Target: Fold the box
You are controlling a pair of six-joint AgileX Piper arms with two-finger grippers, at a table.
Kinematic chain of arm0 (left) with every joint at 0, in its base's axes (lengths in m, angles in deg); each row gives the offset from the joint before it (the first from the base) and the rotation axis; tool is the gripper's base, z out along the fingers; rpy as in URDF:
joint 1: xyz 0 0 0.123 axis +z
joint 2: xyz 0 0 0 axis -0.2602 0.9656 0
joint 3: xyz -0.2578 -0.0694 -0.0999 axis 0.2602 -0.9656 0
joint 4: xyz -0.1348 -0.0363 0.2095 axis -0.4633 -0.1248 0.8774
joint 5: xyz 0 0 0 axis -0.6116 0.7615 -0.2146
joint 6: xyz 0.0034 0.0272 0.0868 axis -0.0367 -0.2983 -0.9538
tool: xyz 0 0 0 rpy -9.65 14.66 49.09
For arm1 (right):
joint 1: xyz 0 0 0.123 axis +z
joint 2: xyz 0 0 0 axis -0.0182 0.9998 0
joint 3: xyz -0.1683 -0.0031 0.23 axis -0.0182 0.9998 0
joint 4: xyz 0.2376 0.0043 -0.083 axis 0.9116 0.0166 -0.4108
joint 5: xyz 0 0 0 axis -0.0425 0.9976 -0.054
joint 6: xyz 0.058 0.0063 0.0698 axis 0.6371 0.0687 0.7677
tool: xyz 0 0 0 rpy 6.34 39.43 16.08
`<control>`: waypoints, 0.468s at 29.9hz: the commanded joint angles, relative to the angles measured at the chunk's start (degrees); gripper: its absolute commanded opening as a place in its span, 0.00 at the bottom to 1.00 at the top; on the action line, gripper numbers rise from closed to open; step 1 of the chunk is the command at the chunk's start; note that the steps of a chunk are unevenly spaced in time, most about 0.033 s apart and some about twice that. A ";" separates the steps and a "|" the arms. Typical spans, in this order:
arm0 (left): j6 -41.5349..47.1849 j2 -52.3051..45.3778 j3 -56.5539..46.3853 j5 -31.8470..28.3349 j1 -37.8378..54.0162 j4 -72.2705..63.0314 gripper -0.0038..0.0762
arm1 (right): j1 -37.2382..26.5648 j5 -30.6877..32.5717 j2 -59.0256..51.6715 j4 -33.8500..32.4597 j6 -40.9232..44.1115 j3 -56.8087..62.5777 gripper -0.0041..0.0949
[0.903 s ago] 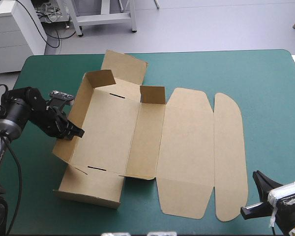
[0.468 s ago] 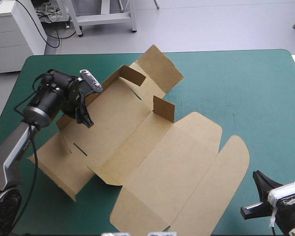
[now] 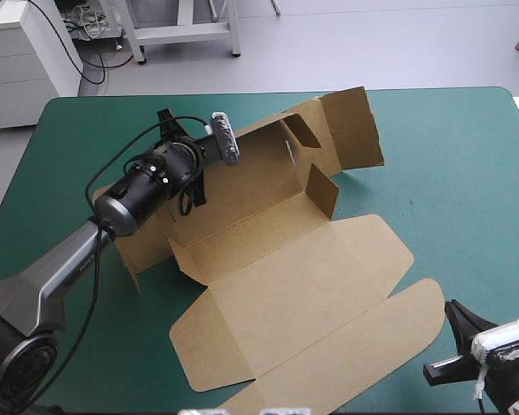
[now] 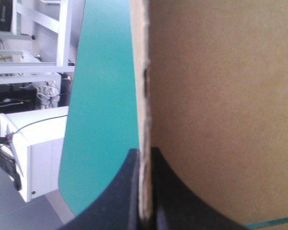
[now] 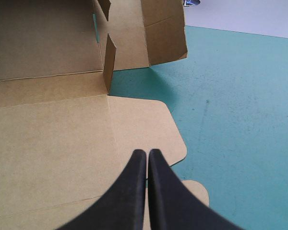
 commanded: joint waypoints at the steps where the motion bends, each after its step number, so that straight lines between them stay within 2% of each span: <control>1: 4.93 -2.24 -1.59 -3.72 -3.99 10.86 0.04 | -0.21 -4.53 0.73 0.10 -0.15 -1.38 0.04; 5: 14.23 -3.12 -7.31 -6.70 -8.53 25.57 0.04 | -0.21 -4.53 0.73 0.10 -0.15 -1.38 0.04; 10: 23.79 -5.31 -13.75 -10.51 -12.02 37.55 0.04 | -0.21 -4.53 0.73 0.10 -0.15 -1.38 0.04; 14: 29.54 -7.75 -19.49 -10.88 -13.86 47.52 0.04 | -0.21 -4.53 0.73 0.10 -0.15 -1.38 0.04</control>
